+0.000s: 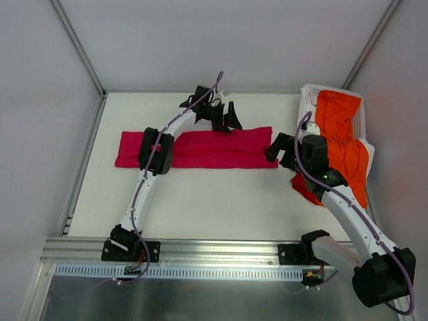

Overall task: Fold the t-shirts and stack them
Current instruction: Fold the other side of the tshirt into a rectangle, then rotate the tshirt 90 degrees

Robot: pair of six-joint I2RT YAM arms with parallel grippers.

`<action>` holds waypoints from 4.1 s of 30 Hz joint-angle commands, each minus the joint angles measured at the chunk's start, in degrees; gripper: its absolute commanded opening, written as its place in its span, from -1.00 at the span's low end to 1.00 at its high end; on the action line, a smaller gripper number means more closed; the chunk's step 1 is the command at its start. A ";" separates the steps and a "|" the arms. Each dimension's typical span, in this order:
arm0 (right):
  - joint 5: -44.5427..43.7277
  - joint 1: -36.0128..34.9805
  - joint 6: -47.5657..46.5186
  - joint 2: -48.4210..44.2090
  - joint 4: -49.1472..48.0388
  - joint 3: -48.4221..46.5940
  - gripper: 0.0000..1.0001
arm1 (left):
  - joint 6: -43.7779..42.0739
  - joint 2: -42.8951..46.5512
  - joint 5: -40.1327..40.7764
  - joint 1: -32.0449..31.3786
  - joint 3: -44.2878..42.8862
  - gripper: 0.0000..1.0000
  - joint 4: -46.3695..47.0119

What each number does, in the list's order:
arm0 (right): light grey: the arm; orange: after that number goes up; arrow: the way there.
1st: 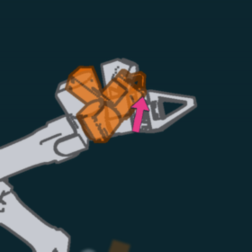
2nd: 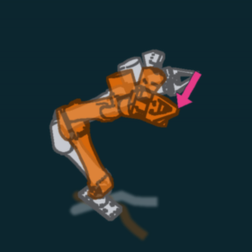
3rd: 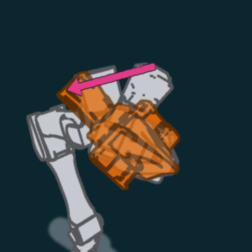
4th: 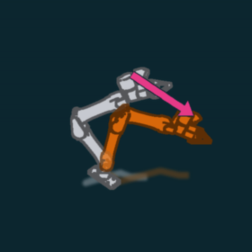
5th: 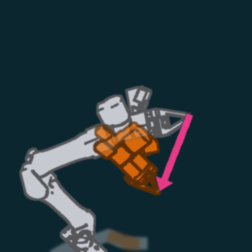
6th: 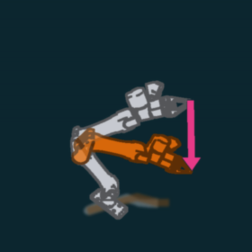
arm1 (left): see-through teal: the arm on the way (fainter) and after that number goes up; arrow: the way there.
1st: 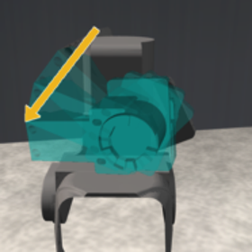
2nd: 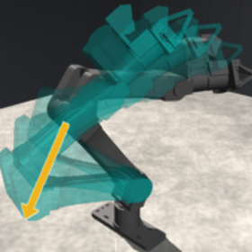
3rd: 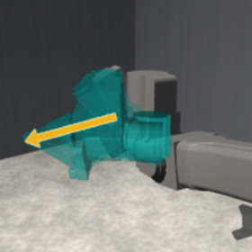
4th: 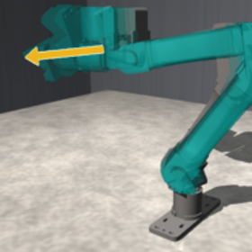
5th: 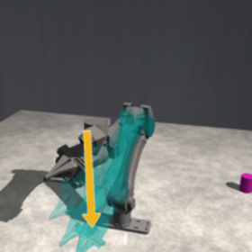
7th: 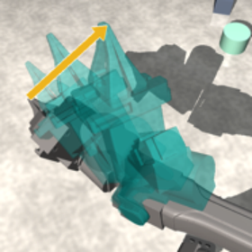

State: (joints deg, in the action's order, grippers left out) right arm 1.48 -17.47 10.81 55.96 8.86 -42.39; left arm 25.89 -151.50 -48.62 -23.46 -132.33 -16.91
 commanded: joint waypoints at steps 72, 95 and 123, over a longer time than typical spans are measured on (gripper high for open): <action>1.60 -3.08 -1.32 10.39 -5.17 -0.76 0.99 | -4.62 13.31 31.93 14.41 -10.24 0.98 14.14; 7.40 -30.25 7.30 34.58 -6.75 -24.50 0.99 | 6.40 66.95 95.91 14.67 56.92 0.98 -14.26; -0.33 -29.72 5.98 11.19 -7.11 0.55 0.99 | 21.57 45.34 64.10 35.77 59.38 0.82 -24.93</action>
State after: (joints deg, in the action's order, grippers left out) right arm 1.93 -47.70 16.95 69.60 2.66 -42.24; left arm 46.61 -105.08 23.27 12.43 -70.72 -40.32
